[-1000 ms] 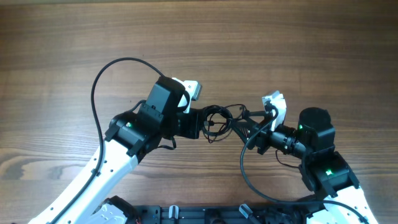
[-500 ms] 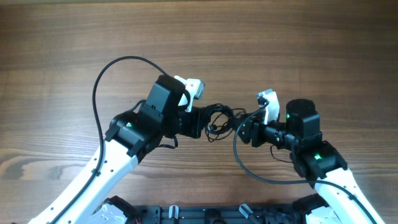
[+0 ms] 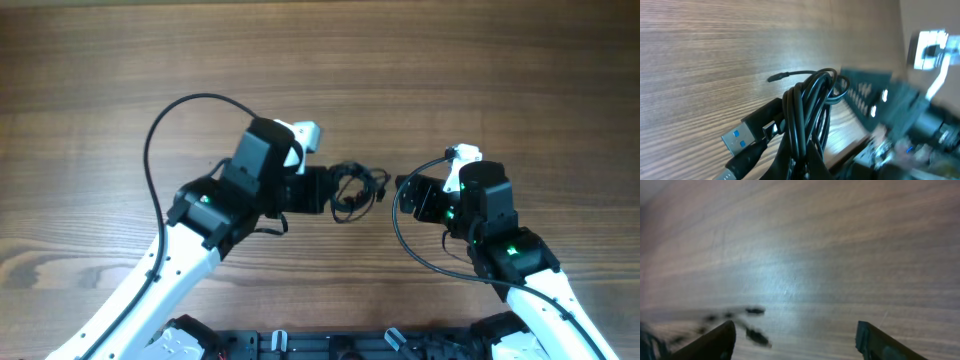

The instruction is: Untangle cables

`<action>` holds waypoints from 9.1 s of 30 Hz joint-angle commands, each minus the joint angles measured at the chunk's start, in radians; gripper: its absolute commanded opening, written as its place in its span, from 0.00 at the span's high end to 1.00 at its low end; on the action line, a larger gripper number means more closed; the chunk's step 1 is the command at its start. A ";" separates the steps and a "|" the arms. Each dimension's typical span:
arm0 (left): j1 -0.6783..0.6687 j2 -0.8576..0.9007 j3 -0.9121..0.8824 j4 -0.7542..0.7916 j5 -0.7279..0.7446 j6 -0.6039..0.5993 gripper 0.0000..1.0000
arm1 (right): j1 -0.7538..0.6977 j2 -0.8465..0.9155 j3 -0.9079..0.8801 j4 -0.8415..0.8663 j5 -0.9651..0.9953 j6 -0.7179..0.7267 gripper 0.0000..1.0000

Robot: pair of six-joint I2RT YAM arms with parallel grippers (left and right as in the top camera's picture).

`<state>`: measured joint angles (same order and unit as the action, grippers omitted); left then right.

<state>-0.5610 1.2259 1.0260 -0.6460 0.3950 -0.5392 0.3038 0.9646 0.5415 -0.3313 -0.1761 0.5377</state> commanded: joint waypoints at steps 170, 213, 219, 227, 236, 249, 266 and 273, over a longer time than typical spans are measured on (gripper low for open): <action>-0.006 -0.196 0.006 -0.004 -0.589 -0.217 0.96 | 0.470 -0.008 0.006 0.472 0.054 -0.245 0.04; -0.005 -0.163 0.006 -0.016 -0.443 0.013 0.96 | 0.555 -0.028 0.007 0.684 0.117 0.327 0.95; -0.005 -0.157 0.006 -0.020 -0.437 0.027 0.96 | 0.512 -0.028 0.007 0.744 0.115 0.382 0.95; -0.005 -0.094 0.006 -0.047 -0.440 0.143 0.96 | 0.447 -0.028 0.007 0.742 0.115 0.526 0.95; -0.005 -0.055 0.006 -0.046 -0.354 0.105 0.96 | 0.442 -0.005 0.007 0.741 0.285 0.639 0.95; -0.005 -0.055 0.006 -0.073 -0.281 0.105 0.96 | 0.442 0.098 0.007 0.922 0.414 0.229 0.96; -0.048 -0.055 0.006 -0.073 -0.295 0.002 0.96 | 0.443 0.139 0.007 1.086 0.390 0.090 0.95; -0.064 -0.055 0.006 -0.073 -0.303 0.000 0.96 | 0.443 0.227 0.007 1.104 0.369 0.019 0.95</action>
<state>-0.6109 1.1660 1.0409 -0.7025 0.0917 -0.5522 0.7628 1.1603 0.5297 0.7570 0.1375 0.6403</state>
